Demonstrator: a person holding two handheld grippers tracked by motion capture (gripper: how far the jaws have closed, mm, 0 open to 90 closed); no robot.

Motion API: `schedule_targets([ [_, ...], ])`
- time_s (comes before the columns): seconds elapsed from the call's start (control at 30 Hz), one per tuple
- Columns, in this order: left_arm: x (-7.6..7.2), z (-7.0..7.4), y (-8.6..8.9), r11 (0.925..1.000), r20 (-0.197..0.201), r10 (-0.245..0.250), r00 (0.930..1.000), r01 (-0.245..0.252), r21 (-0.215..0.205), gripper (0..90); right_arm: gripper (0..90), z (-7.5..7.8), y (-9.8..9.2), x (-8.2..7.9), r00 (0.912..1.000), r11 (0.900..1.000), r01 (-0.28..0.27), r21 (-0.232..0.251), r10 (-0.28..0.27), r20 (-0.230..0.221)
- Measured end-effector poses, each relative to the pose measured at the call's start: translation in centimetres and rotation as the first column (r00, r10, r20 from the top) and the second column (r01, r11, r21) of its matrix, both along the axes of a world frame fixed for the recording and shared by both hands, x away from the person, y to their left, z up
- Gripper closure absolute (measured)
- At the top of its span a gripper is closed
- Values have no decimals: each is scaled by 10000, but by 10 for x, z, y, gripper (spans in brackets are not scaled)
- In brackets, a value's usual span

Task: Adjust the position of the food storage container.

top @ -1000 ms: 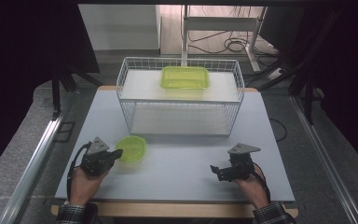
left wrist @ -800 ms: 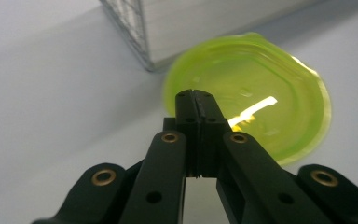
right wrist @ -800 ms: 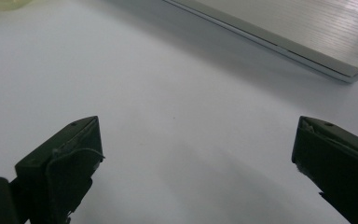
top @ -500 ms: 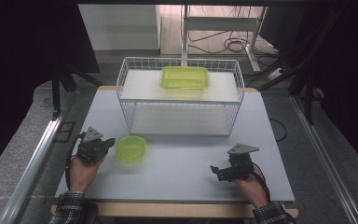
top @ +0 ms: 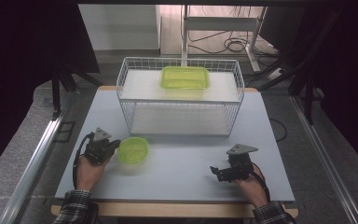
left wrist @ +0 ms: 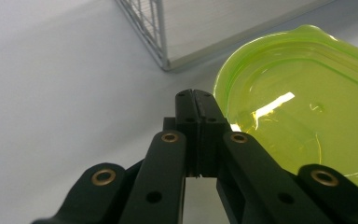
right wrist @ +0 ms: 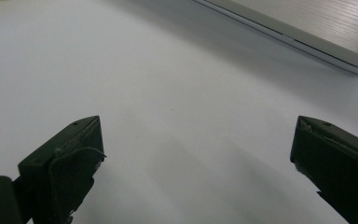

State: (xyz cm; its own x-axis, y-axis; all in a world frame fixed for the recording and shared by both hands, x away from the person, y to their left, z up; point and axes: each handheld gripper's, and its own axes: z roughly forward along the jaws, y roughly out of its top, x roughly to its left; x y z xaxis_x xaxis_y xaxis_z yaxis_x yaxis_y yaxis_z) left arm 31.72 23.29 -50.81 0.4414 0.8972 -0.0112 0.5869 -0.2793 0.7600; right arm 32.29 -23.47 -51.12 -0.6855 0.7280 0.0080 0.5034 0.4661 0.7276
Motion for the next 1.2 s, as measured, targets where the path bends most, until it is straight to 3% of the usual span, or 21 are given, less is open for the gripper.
schedule_targets([
  [0.3,-6,2,-25,9987,-105,-509,9986,509,-24,900,28,-1,1,1,10000,9999,44,-122,-44,-7],
  [0.6,-13,6,-61,9889,-100,-1463,9892,1465,258,900,28,-2,2,1,10000,9998,57,-186,-56,29],
  [0.7,-15,8,-57,9912,160,-1290,9915,1284,338,900,28,-2,2,1,10000,9998,69,-173,-69,37],
  [0.8,-19,7,-46,9931,63,-1162,9932,1161,168,900,29,-2,0,1,10000,9998,90,-175,-90,32],
  [0.87,-22,0,-40,9879,-298,-1548,9875,1549,14,900,29,-2,0,2,9999,9999,108,-126,-107,27],
  [0.97,-28,-7,-37,9805,-762,-1950,9778,1964,104,900,30,-3,-1,2,10000,9998,88,-165,-88,3],
  [1.2,-33,-15,-46,9666,-1186,-2519,9604,2558,178,900,30,-3,-1,2,10000,9999,29,-112,-29,7],
])
